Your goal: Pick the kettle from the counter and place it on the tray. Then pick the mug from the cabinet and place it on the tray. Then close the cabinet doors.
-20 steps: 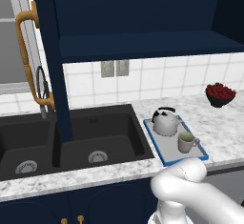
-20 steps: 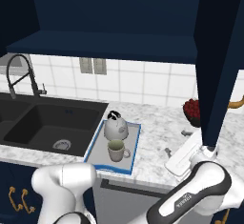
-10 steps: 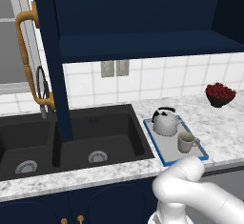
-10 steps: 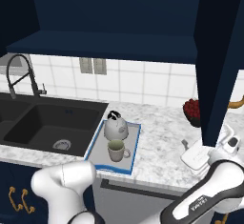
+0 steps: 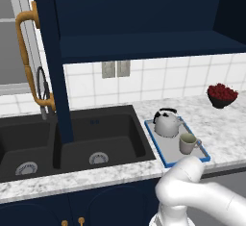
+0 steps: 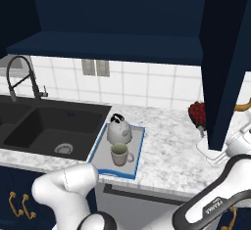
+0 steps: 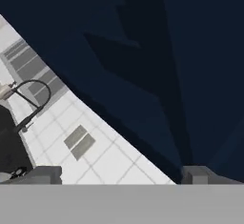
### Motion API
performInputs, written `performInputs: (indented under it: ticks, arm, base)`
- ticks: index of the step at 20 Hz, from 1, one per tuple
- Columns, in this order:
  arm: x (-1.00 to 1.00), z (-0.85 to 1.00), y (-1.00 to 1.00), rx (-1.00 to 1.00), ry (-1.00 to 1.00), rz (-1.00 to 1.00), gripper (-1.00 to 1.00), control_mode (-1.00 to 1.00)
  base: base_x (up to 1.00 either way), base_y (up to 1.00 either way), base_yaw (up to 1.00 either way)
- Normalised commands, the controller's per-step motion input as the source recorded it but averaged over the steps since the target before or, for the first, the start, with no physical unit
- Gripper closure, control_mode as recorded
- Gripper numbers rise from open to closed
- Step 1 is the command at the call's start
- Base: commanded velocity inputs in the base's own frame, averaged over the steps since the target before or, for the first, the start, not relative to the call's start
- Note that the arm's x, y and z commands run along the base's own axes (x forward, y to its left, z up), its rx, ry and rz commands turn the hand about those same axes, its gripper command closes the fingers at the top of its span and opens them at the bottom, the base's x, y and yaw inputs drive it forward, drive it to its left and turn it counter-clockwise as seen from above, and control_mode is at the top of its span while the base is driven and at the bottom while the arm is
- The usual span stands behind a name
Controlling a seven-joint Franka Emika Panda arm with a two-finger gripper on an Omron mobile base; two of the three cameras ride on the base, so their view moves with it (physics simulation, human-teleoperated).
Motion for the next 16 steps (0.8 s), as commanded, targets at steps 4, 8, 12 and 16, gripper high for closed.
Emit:
performInputs:
  ticks: [4, 8, 12, 16]
  arm:
    - [-0.03, 0.70, 0.09, -0.19, -0.17, -0.02, -1.00, -1.00]
    - [-0.02, 0.61, 0.33, -0.23, -0.18, 0.00, -1.00, -1.00]
    - [-0.01, 0.35, 0.59, -0.26, -0.16, 0.00, -1.00, -1.00]
    - [0.00, 0.16, 0.79, -0.27, -0.11, 0.00, -1.00, -1.00]
  base:
    - [0.00, 0.00, 0.00]
    - [0.00, 0.00, 0.00]
    - [0.00, 0.00, 0.00]
    - [0.00, 0.00, 0.00]
